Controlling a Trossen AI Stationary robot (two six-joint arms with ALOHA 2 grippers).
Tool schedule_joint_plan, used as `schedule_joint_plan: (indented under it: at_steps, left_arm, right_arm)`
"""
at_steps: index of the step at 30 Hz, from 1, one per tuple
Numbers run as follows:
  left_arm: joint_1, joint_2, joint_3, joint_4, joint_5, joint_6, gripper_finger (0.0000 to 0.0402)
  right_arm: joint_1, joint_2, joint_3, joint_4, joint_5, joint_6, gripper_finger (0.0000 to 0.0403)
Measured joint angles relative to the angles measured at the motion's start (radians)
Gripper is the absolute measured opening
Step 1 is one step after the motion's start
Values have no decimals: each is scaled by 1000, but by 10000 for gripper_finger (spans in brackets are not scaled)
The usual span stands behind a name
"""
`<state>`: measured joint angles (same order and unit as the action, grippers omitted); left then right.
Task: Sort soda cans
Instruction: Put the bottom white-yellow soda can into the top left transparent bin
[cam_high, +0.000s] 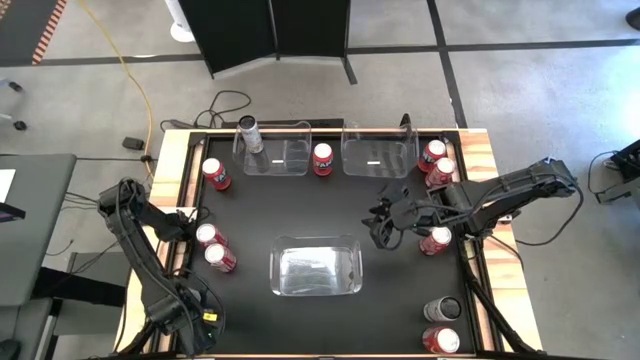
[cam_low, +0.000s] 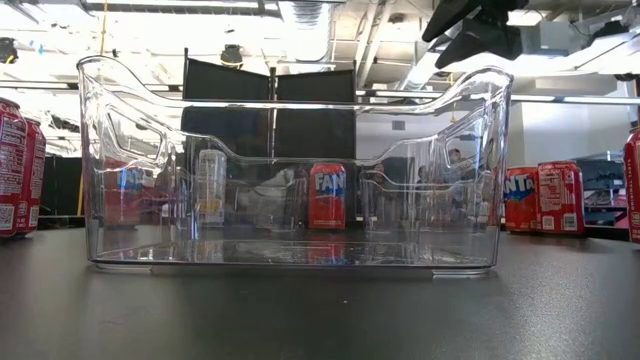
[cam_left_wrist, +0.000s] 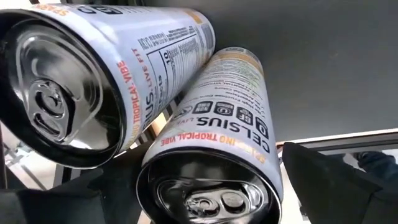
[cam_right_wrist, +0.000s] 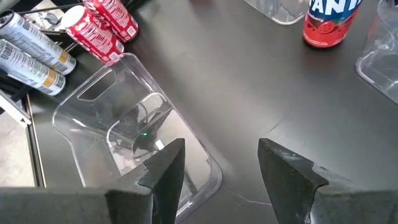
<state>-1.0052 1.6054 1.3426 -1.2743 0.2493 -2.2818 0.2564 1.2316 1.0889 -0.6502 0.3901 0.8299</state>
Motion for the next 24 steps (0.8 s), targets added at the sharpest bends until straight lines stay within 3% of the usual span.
schedule_joint_plan:
  at_steps: [9,14,24]
  left_arm:
    - [2,-1,1,8,0,-5,262]
    - [28,-4,16,37,-5,3,261]
    - [151,-6,169,-17,1,206,261]
  right_arm:
    - [4,0,0,0,-8,0,214]
    - [12,0,0,0,-8,4,199]
    - [33,0,0,0,-42,8,179]
